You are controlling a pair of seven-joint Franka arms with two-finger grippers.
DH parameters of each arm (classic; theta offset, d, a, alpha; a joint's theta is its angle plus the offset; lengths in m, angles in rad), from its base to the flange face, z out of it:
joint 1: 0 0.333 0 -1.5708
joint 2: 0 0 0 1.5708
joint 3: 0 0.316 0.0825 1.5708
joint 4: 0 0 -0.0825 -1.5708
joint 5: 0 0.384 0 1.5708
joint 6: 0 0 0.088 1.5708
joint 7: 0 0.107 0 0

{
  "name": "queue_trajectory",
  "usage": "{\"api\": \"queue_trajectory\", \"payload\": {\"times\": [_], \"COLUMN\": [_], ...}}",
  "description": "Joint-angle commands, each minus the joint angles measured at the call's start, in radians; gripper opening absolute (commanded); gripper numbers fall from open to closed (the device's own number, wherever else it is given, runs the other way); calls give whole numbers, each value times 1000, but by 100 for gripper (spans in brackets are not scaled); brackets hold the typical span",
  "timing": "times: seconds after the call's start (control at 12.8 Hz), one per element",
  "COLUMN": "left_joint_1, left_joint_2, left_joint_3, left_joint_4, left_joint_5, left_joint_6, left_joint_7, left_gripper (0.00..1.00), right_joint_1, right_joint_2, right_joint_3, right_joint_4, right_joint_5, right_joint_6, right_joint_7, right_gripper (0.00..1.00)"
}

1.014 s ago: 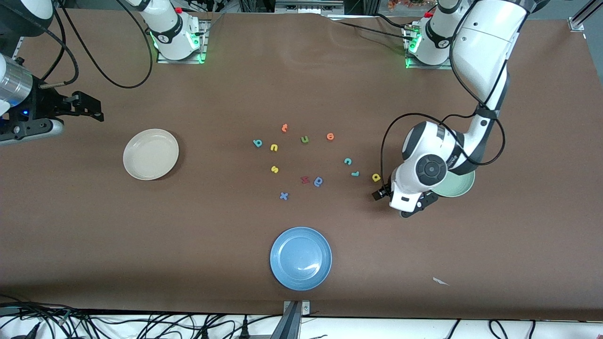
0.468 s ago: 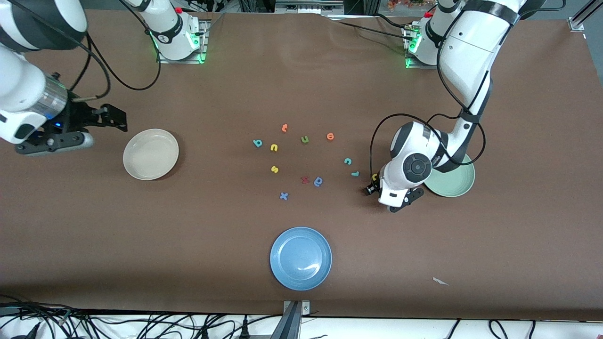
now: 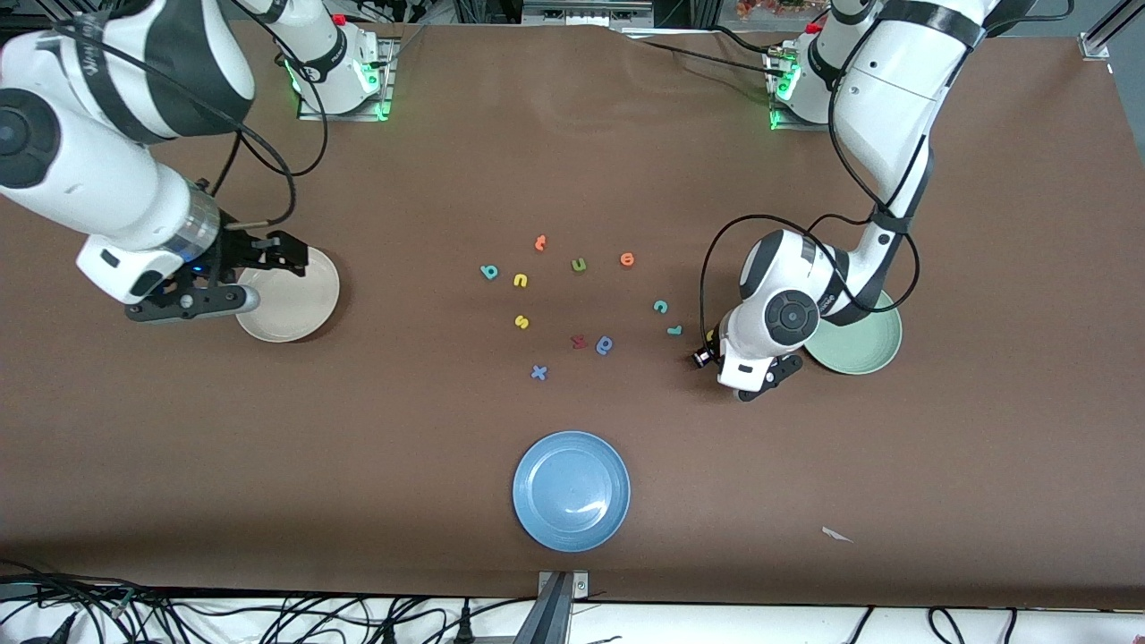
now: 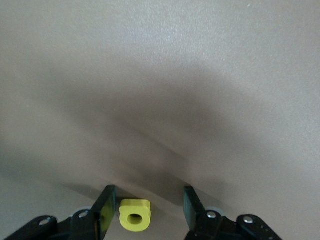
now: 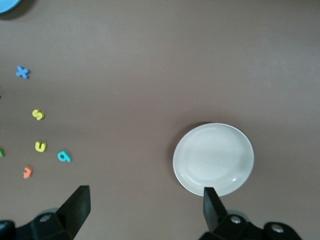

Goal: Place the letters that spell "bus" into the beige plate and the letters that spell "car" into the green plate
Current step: 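Carry the yellow letter to the green plate while the right gripper reaches out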

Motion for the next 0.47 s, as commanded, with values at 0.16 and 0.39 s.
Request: {"api": "queue_trajectory", "payload": {"times": [0.16,0.39], "left_joint_1": [3,3], "left_joint_2": [-22,-19], "left_joint_3": [-18,-18], "left_joint_4": [-64,-63], "left_joint_5": [-30,-28], "left_joint_6": [-5,-5], "left_joint_7": [9,10], "left_gripper": [63,43], "right_joint_1": [90,147], "right_joint_2": [56,90], "right_joint_3": [-5,-5], "right_joint_4": [5,-6], "right_joint_5": [16,12], "right_joint_6": [62,106], "right_joint_7": [118,185], "right_gripper": [100,100]}}
